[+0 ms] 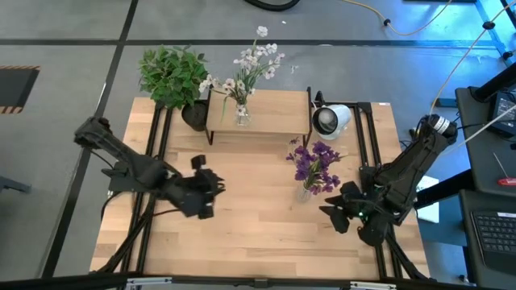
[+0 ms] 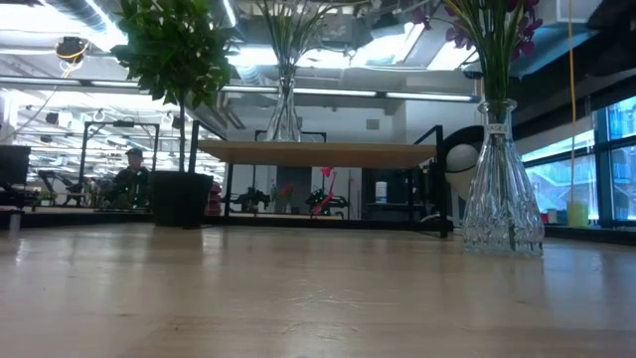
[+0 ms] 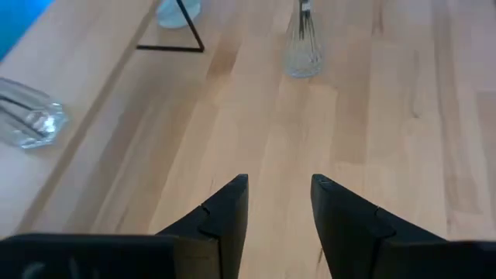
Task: Pick and place flowers into a vace then onto a shelf
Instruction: Put the transparent vase on the shelf
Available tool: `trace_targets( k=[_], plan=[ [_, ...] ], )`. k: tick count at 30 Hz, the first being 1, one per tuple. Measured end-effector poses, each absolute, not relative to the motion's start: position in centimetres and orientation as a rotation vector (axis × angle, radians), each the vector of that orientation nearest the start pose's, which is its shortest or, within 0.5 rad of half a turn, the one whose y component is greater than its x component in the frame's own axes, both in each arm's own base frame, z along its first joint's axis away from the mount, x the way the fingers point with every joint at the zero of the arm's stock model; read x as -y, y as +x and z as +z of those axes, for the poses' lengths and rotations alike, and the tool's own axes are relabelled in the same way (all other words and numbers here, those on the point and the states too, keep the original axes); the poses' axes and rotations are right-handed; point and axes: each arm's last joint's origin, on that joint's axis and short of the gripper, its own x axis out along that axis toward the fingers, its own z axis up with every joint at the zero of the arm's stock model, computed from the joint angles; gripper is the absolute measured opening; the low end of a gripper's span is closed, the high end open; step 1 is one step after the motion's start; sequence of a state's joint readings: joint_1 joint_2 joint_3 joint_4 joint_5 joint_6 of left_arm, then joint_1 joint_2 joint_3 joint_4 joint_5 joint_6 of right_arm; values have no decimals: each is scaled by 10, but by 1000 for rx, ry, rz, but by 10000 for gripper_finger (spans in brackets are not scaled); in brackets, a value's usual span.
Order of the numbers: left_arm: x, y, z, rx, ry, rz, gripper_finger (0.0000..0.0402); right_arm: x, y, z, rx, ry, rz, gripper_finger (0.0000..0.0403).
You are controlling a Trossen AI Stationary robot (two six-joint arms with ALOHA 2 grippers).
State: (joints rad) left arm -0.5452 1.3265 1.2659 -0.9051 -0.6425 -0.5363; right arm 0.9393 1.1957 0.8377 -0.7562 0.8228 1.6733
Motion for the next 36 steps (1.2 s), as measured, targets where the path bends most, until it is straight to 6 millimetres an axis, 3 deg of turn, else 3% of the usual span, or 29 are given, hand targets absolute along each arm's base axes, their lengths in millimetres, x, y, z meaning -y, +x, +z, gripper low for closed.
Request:
trace_targets(
  k=[5,11,24,36],
  plan=[
    [113,193,349,-687,15,307,129,-158,154,231,-533,591,-389,236],
    [101,166,361,-663,-40,330,129,-150,171,214,-562,505,-478,225],
    [100,164,362,-678,44,301,127,-138,200,180,-605,265,-627,214],
    [99,163,361,-689,55,304,127,-133,210,176,-522,231,-690,213]
  ],
)
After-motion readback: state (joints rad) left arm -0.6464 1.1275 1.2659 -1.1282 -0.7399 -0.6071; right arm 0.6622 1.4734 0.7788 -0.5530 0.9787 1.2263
